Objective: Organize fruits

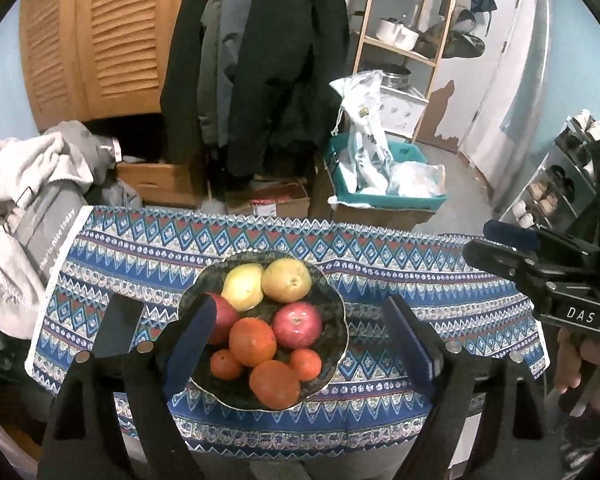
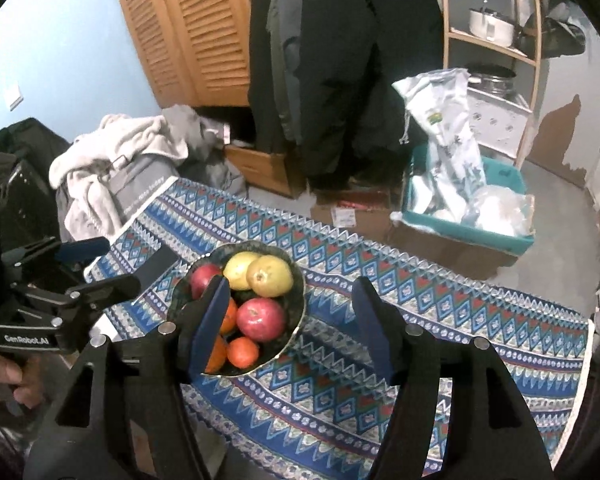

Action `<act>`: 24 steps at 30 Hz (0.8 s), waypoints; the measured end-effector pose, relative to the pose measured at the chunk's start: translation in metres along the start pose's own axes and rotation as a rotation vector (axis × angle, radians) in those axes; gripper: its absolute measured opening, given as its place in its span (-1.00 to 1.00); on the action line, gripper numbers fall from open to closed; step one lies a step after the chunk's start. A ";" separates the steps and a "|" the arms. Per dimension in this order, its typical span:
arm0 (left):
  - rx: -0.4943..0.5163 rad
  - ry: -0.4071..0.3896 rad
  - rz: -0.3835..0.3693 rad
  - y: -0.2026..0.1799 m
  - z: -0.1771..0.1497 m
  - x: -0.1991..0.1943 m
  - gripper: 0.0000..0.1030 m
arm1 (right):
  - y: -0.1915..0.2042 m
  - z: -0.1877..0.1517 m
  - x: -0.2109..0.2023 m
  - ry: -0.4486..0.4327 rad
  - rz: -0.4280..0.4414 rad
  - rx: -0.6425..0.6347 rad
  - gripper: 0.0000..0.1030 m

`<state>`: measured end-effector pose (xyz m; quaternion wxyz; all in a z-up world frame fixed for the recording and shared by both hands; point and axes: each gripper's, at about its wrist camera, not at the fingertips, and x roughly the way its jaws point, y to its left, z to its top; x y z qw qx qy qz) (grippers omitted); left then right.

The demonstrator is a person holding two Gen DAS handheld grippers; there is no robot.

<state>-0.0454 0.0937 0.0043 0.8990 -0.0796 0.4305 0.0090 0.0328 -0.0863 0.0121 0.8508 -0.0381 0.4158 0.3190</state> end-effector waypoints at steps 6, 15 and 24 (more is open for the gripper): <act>0.003 -0.032 0.023 -0.005 0.005 -0.009 0.72 | -0.005 -0.001 -0.012 -0.025 -0.011 0.002 0.34; 0.039 -0.102 0.104 -0.016 0.012 -0.020 0.86 | -0.006 0.000 -0.027 -0.079 -0.060 -0.010 0.51; 0.047 -0.157 0.171 -0.021 0.019 -0.029 0.98 | -0.011 0.000 -0.036 -0.110 -0.093 0.003 0.53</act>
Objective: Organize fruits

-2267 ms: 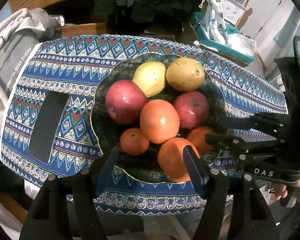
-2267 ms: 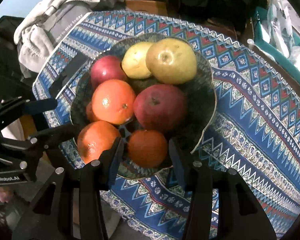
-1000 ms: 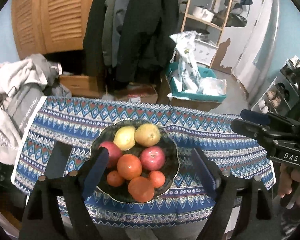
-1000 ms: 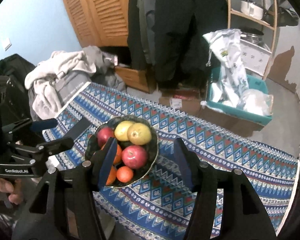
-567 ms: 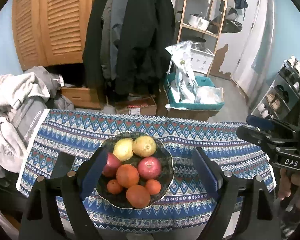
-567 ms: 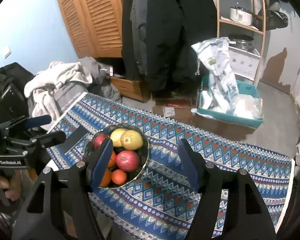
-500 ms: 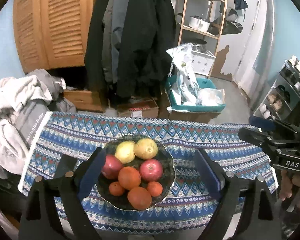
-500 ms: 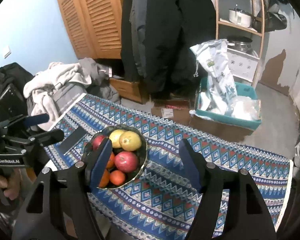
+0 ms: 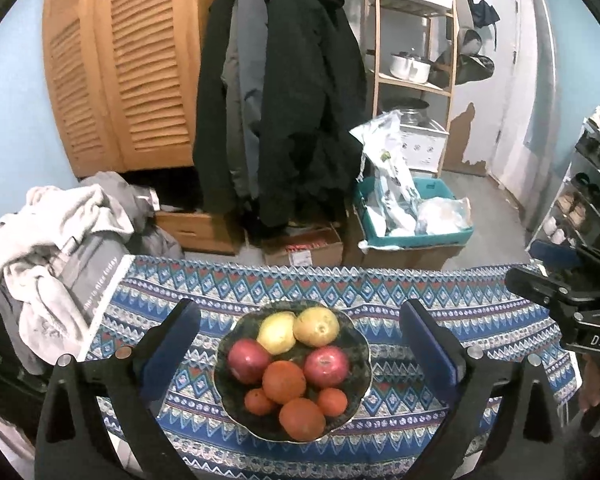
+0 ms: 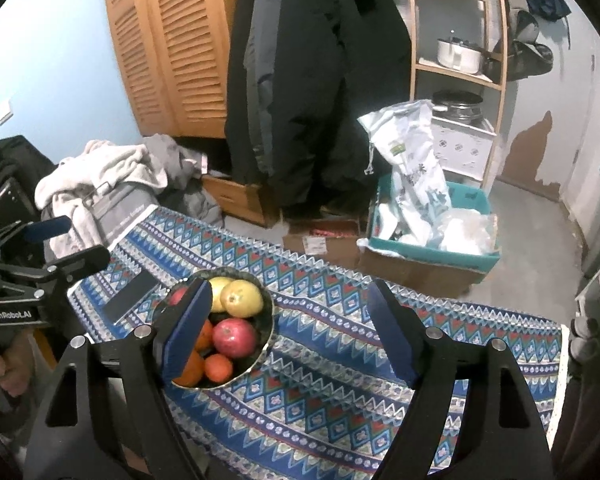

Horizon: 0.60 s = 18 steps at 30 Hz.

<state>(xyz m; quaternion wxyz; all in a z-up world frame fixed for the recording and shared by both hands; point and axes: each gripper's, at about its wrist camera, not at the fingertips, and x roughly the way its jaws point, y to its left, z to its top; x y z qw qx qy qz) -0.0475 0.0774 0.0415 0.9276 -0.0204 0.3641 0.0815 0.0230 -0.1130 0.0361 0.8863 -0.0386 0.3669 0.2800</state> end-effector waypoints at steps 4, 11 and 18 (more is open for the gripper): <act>0.005 -0.014 0.014 -0.002 0.002 -0.003 0.98 | -0.004 0.000 -0.001 -0.005 -0.014 0.008 0.53; 0.021 -0.019 0.027 -0.008 0.003 -0.005 0.98 | -0.007 -0.003 -0.002 -0.002 -0.024 0.014 0.53; 0.020 -0.018 0.028 -0.009 0.002 -0.005 0.98 | -0.007 -0.006 0.000 0.009 -0.030 0.006 0.53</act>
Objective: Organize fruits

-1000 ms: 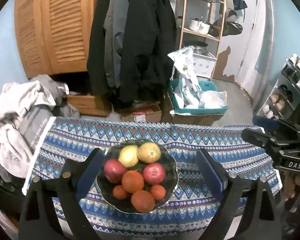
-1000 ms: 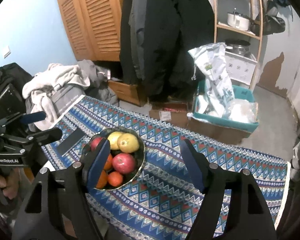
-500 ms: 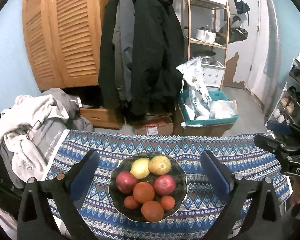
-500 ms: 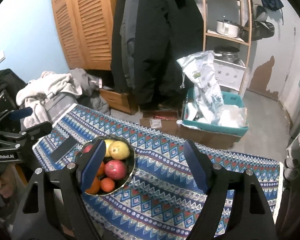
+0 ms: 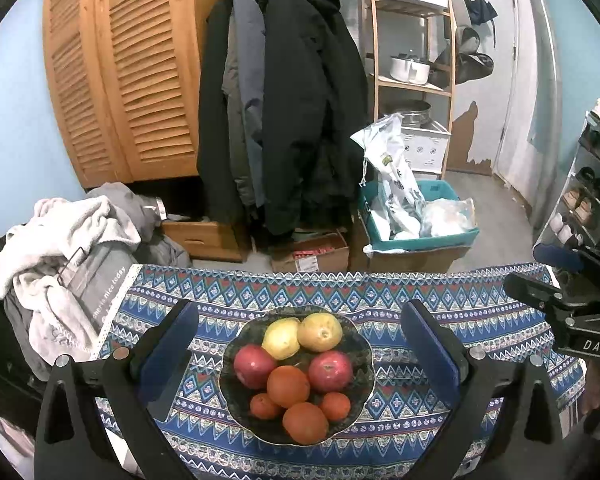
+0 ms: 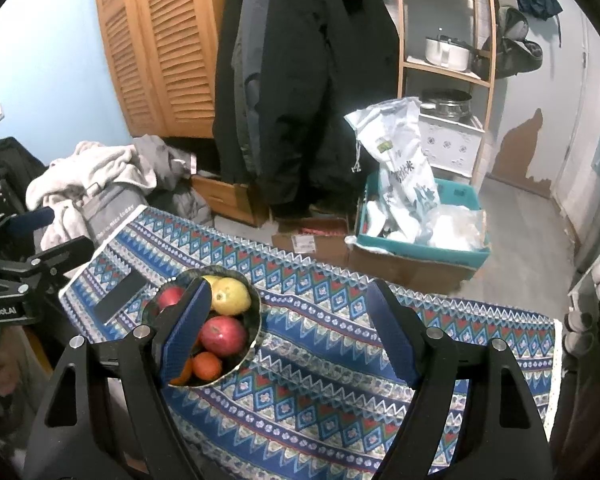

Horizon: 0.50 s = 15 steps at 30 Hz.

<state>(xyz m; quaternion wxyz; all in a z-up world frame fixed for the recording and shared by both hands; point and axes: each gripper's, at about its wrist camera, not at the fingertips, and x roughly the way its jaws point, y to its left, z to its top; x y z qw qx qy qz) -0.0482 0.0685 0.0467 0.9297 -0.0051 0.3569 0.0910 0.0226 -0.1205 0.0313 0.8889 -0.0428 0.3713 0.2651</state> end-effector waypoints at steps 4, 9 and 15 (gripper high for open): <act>-0.001 0.001 0.009 -0.002 -0.001 -0.001 0.98 | -0.001 -0.001 0.002 0.006 -0.005 -0.002 0.53; 0.000 0.009 0.020 -0.002 0.000 0.002 0.98 | -0.001 -0.001 0.002 0.005 -0.005 -0.003 0.54; -0.004 0.031 0.030 -0.001 0.001 0.006 0.98 | 0.000 -0.002 0.003 0.012 -0.005 -0.012 0.54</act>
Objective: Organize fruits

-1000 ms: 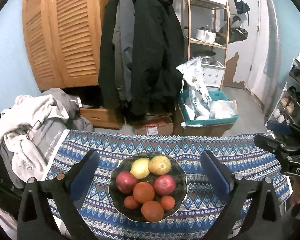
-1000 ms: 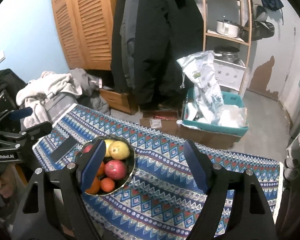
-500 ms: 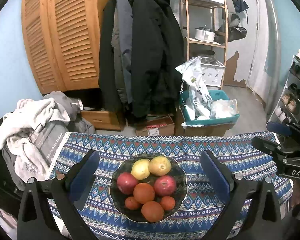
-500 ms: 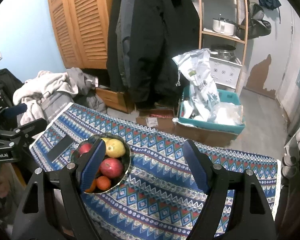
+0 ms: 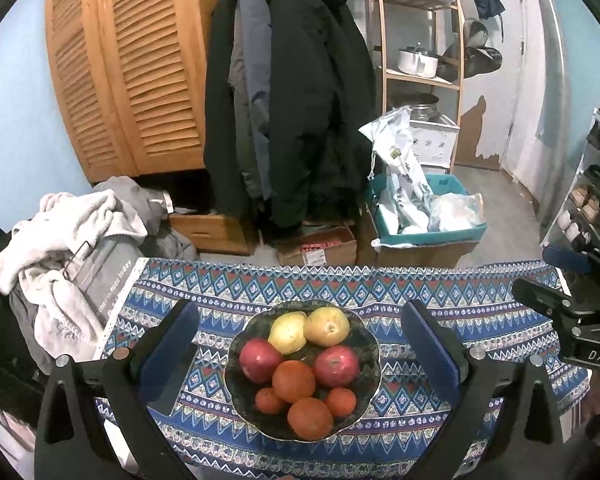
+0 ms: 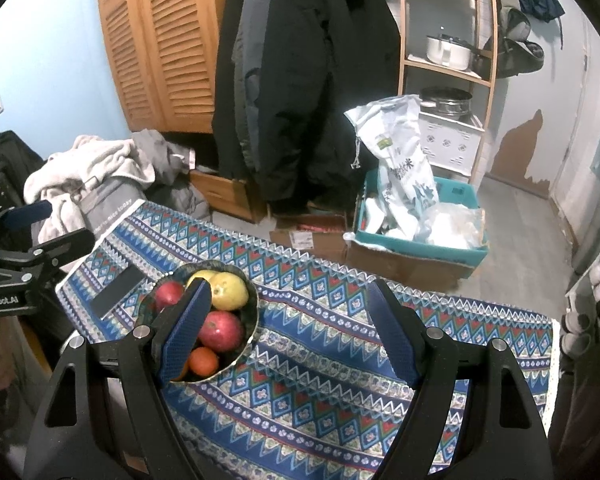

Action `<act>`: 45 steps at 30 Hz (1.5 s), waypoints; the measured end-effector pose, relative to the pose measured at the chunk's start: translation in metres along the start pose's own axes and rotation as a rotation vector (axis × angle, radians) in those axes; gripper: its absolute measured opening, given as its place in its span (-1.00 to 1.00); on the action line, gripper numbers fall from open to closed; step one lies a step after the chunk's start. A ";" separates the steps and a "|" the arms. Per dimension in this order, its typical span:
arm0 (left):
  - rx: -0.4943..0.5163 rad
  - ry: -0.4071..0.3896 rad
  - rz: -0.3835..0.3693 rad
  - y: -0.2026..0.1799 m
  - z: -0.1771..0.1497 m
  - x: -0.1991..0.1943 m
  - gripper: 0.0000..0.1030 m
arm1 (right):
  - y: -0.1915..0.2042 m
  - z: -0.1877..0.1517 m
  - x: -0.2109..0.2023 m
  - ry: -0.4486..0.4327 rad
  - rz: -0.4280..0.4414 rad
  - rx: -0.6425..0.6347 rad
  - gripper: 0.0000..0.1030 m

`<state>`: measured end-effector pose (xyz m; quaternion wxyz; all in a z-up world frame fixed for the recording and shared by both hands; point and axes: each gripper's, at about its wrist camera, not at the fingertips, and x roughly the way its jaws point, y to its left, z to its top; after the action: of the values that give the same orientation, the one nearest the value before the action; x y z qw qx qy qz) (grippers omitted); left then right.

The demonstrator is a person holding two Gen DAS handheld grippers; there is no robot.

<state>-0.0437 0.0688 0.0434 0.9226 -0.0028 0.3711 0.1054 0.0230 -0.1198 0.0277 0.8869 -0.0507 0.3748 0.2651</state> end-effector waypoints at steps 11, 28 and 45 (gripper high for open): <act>0.011 0.009 -0.004 -0.001 0.000 0.001 0.98 | 0.001 -0.001 -0.001 -0.001 -0.005 0.000 0.54; 0.015 0.030 -0.012 -0.003 -0.001 0.004 0.98 | 0.001 -0.003 0.000 0.004 0.000 0.001 0.54; 0.025 0.020 -0.020 -0.004 -0.002 0.002 0.98 | 0.001 -0.003 0.000 0.003 -0.003 0.002 0.54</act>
<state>-0.0426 0.0647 0.0398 0.9198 0.0040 0.3815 0.0914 0.0204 -0.1201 0.0256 0.8868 -0.0508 0.3762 0.2636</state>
